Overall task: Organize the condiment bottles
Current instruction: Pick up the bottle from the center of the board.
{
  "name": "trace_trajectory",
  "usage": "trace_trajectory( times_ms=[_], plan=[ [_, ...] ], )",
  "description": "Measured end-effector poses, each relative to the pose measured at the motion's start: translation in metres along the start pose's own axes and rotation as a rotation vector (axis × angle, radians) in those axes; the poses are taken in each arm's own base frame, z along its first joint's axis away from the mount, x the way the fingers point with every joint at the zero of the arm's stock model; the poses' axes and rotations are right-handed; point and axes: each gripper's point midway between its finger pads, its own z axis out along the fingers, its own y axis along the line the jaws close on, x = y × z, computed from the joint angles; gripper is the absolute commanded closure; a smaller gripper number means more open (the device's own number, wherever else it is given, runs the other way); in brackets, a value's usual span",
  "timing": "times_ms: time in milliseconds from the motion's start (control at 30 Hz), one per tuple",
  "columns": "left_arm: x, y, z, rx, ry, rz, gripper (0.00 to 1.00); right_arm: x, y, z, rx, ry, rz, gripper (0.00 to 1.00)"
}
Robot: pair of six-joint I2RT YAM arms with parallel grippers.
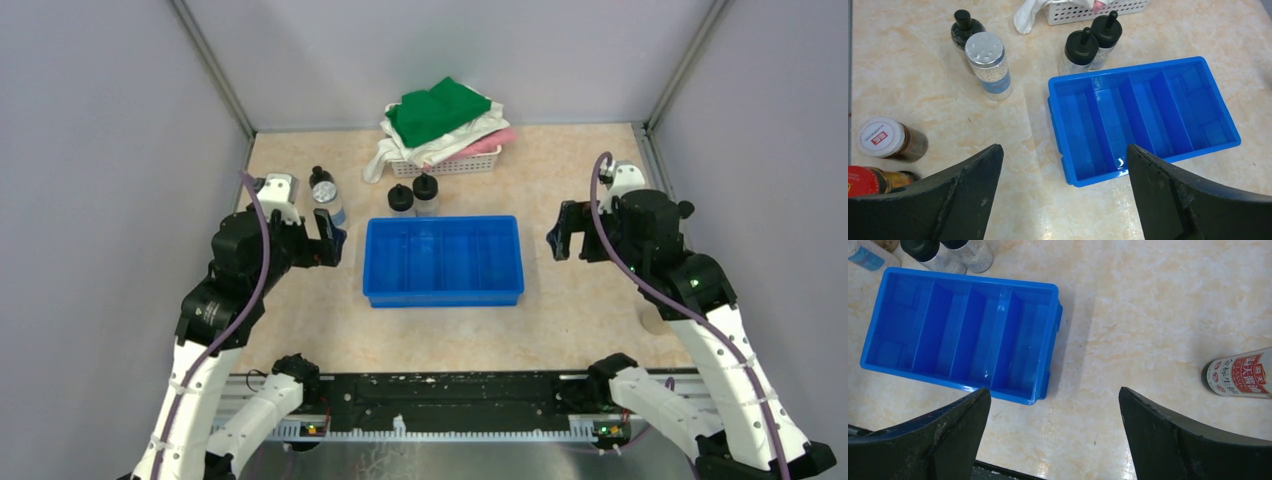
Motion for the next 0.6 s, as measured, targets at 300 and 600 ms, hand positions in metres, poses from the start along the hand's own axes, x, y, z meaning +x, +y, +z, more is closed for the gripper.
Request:
trace_trajectory(
  times_ms=[300, 600],
  plan=[
    [-0.006, -0.032, 0.013, 0.172, 0.004, -0.009, 0.01, -0.009, 0.021, 0.007, -0.096, -0.003, 0.04, 0.01],
    [-0.012, -0.064, 0.044, 0.32, 0.042, -0.081, 0.01, -0.051, 0.05, 0.021, -0.198, -0.021, 0.048, 0.01]
  ],
)
